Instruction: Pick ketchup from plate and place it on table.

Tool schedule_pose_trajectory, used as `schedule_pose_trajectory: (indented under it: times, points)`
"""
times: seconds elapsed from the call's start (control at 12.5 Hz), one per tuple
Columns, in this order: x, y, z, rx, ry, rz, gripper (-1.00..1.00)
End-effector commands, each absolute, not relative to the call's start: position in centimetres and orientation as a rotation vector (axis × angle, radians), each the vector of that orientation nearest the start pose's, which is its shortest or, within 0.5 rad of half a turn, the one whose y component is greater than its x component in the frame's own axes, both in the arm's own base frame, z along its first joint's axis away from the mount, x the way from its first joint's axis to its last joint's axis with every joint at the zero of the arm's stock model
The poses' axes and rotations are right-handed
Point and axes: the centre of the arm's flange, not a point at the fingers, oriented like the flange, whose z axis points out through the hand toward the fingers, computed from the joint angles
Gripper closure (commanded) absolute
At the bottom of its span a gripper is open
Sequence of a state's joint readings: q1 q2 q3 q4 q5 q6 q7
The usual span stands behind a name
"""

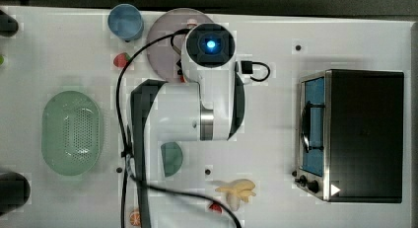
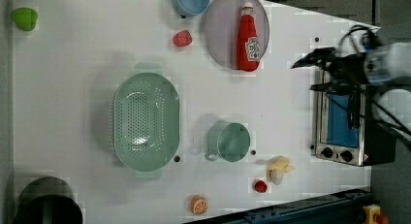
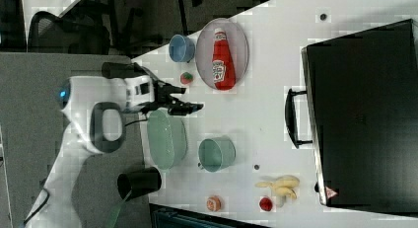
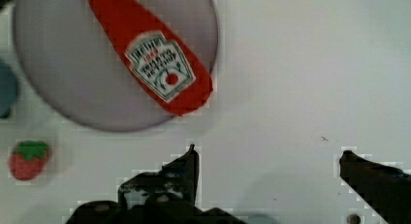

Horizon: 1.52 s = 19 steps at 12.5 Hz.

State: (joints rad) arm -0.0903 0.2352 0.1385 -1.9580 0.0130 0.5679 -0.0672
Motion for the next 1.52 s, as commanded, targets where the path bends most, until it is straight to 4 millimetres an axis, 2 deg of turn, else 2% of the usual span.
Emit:
schedule_pose_trajectory:
  times: [0.08,0.32,0.48,0.64,1.12,1.28,1.52]
  points:
    - [61.1,4.1,32.5,-2.999,0.752,0.032,-1.00]
    - [63.1,4.2,28.3,-3.046,0.409,0.017,-1.00]
    - [64.7,4.3,26.3,-3.058,0.183,0.016,-1.00]
    - [66.3,4.5,24.7,-3.054,0.049,0.009,-1.00]
    - [69.3,5.5,19.5,-3.073,-0.082,0.012,-1.00]
    - [70.2,5.9,18.3,-3.081,-0.111,-0.053,-1.00]
    - [70.7,6.1,16.0,-3.082,-0.126,-0.097,-1.00]
